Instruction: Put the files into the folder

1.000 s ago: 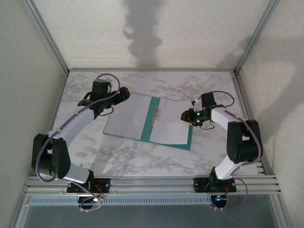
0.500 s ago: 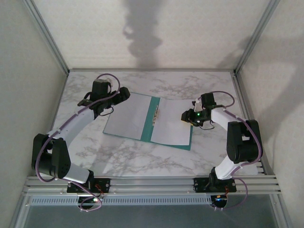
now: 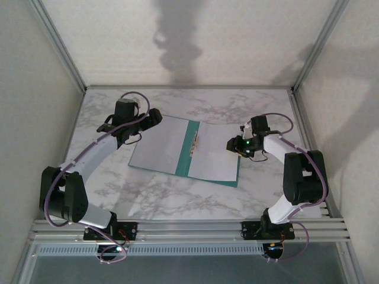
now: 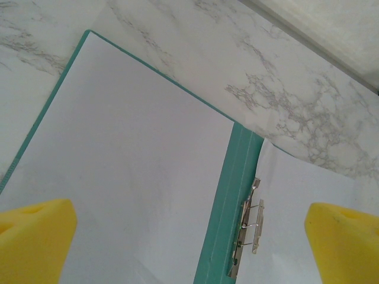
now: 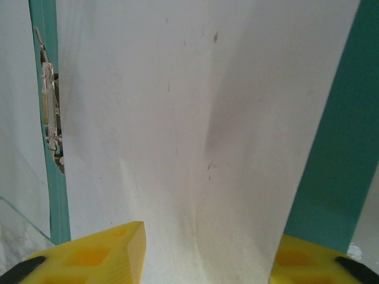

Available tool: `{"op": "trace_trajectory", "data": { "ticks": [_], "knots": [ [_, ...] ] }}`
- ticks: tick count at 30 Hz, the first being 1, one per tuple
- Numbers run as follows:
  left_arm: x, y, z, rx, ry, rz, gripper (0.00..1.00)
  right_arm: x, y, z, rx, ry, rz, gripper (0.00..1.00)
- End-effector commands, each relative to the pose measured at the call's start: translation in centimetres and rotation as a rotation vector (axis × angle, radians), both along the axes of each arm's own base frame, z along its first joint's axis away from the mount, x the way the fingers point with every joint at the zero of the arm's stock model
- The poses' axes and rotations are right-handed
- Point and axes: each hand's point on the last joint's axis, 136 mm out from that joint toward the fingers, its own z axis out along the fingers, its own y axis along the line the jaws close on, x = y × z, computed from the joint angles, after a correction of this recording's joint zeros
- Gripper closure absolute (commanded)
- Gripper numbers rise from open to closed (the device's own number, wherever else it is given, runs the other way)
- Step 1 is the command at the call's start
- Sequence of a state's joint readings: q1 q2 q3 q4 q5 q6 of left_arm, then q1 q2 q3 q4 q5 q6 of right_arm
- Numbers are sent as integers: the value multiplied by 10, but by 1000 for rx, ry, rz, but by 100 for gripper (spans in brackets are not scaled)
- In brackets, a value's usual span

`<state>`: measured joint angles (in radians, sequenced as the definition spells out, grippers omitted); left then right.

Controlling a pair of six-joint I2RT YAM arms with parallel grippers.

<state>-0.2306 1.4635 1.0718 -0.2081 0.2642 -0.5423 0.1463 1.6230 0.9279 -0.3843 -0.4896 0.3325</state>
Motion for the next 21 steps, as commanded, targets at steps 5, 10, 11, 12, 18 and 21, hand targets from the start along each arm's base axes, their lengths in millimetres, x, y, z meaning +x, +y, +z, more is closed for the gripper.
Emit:
{"op": "trace_trajectory", "data": {
  "ticks": [5,10,11,12,18,21],
  "knots": [
    [-2,1,2,29,-2,-5,1,-6,-7,6,-32,-4,0,52],
    [-3,1,3,29,-5,-3,1,-8,-12,10,-55,-8,-4,50],
    [-3,1,2,31,-5,-3,1,-9,-13,12,-54,-9,-6,49],
    [-2,2,3,31,-5,-1,1,-9,-14,14,-57,-12,-8,49],
    [-2,2,5,32,-11,-1,1,-12,-24,19,-94,-16,-21,46],
    [-2,2,6,32,-13,1,1,-14,-33,25,-118,-20,-35,44]
  ]
}}
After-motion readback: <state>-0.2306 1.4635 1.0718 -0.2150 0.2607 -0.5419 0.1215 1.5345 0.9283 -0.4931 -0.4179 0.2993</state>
